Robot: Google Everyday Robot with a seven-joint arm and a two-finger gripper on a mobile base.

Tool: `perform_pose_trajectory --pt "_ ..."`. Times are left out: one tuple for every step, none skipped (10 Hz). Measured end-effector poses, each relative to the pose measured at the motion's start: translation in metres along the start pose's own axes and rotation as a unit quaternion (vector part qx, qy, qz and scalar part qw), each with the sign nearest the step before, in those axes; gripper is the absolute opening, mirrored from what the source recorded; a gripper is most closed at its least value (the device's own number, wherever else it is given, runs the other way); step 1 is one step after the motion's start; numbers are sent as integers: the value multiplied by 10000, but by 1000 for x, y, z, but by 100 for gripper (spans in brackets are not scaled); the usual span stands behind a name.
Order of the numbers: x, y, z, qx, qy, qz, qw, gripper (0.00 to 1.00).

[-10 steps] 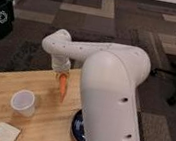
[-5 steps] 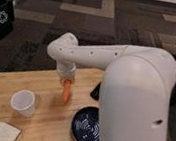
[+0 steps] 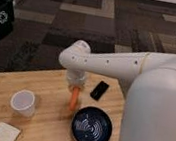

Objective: Place the pepper in the ceramic bowl

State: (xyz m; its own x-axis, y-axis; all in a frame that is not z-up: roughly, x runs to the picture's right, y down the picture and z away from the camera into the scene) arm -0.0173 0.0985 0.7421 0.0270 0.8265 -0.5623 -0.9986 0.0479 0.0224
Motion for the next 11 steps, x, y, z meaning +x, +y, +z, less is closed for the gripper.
perform_pose_trajectory --pt "7 -4 -1 -31 -18 112 9999 0" --pt "16 -12 -3 -92 -59 315 9994 0" --pt "23 -21 -4 -121 -99 519 9985 0" --pt "28 -29 -6 -120 -131 640 9978 0" --pt "35 -43 -10 -96 -206 854 9961 0" --pt "40 -49 -12 -87 -234 958 9951 0" --pt "47 -56 -14 -82 -259 1080 9938 0" --pt "62 -53 -15 -154 -195 1240 9920 0" --pt "66 -53 -15 -178 -184 1287 9914 0" --pt "72 -57 -16 -191 -187 1399 9898 0" --pt "79 -62 -17 -201 -193 1531 9878 0"
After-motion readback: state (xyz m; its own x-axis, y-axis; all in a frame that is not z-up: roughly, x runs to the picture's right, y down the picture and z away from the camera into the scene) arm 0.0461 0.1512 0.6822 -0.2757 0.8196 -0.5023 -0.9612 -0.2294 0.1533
